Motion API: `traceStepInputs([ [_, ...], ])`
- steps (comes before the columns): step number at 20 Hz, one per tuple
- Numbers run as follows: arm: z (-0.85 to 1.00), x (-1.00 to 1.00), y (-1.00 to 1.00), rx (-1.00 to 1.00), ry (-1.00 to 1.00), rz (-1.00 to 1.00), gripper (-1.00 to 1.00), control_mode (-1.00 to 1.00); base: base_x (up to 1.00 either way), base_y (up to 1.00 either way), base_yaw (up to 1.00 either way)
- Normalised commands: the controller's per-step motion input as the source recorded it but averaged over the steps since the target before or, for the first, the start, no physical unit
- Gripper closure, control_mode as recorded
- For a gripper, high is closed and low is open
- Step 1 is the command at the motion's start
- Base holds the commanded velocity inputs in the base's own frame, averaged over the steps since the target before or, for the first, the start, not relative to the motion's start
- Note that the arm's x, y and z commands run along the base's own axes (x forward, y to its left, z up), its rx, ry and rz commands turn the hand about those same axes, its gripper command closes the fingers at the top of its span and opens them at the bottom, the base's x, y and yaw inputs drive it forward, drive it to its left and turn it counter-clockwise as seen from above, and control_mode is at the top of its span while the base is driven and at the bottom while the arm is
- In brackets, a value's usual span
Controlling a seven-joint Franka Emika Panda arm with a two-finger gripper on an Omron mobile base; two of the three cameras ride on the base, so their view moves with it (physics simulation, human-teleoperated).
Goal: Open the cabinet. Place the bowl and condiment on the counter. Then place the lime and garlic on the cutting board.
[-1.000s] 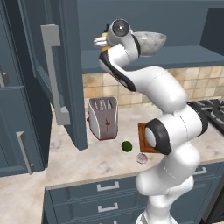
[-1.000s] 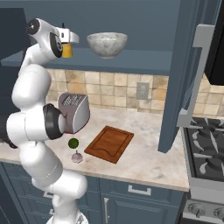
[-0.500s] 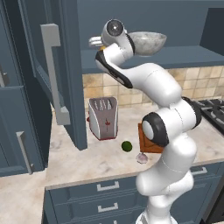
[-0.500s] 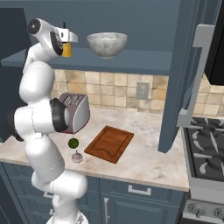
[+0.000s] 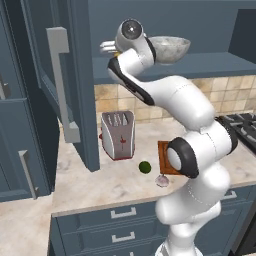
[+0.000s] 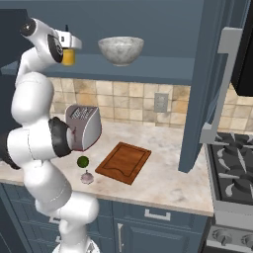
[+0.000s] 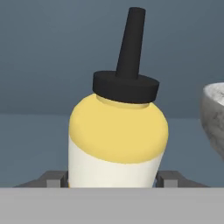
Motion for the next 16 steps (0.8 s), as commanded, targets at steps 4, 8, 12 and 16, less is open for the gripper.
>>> traceStepInputs([
  [4,-0.12,-1.0,0.02,0.0,-0.07,0.08,1.0,-1.0,0.0,0.0,0.0],
  [8,0.0,-1.0,0.0,0.01,-0.03,0.12,1.0,-1.0,0.0,0.0,0.0],
  [12,0.0,-1.0,0.0,0.03,-0.01,0.18,1.0,-1.0,0.0,0.0,0.0],
  [16,0.01,-1.0,0.0,0.03,0.0,0.22,1.0,-1.0,0.0,0.0,0.0],
])
